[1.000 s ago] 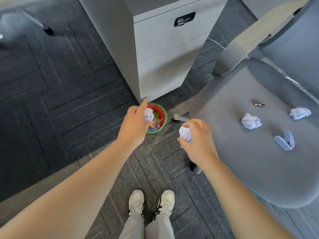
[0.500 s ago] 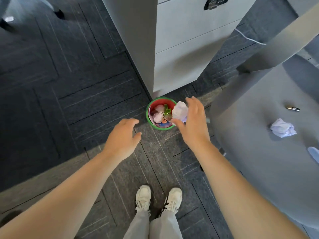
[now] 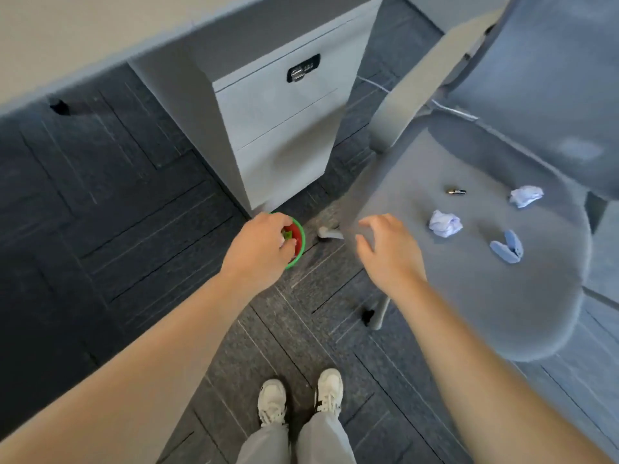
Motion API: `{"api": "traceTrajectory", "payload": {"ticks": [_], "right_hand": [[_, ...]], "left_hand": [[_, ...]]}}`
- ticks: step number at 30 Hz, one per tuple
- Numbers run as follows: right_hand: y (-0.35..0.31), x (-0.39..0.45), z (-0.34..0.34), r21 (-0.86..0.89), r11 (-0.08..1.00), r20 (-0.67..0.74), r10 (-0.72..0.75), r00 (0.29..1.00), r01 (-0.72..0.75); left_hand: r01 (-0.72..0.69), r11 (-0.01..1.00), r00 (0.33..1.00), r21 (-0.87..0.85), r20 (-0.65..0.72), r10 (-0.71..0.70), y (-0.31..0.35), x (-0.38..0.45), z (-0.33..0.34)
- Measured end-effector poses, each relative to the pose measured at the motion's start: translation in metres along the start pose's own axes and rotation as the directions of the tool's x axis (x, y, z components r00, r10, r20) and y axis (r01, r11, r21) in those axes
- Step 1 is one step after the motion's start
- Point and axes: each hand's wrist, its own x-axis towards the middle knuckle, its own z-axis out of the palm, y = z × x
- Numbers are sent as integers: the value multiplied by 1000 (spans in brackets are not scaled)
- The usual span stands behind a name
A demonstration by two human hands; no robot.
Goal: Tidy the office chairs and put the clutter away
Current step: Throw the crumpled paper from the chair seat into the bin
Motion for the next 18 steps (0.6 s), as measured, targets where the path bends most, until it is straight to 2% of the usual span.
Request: {"api": "traceTrajectory", "payload": {"ticks": [6,9,14,18], "right_hand": [[74,-41,-77,27,971,-99,239,966,-237],[119,-52,-99,68,934,-116,357,927,-352],[194,-36,-102,128,918,-132,390,911,-375],[243,0,-93,152,909,-87,403,911,-388]], "left_hand": [[-236,968,969,84,89,229,106,4,6],[-314,942,943,123,152,294,154,12,27],[-318,921,924,224,292,247,203,49,88],[-264,926,927,270,336,166,219,90,143]]}}
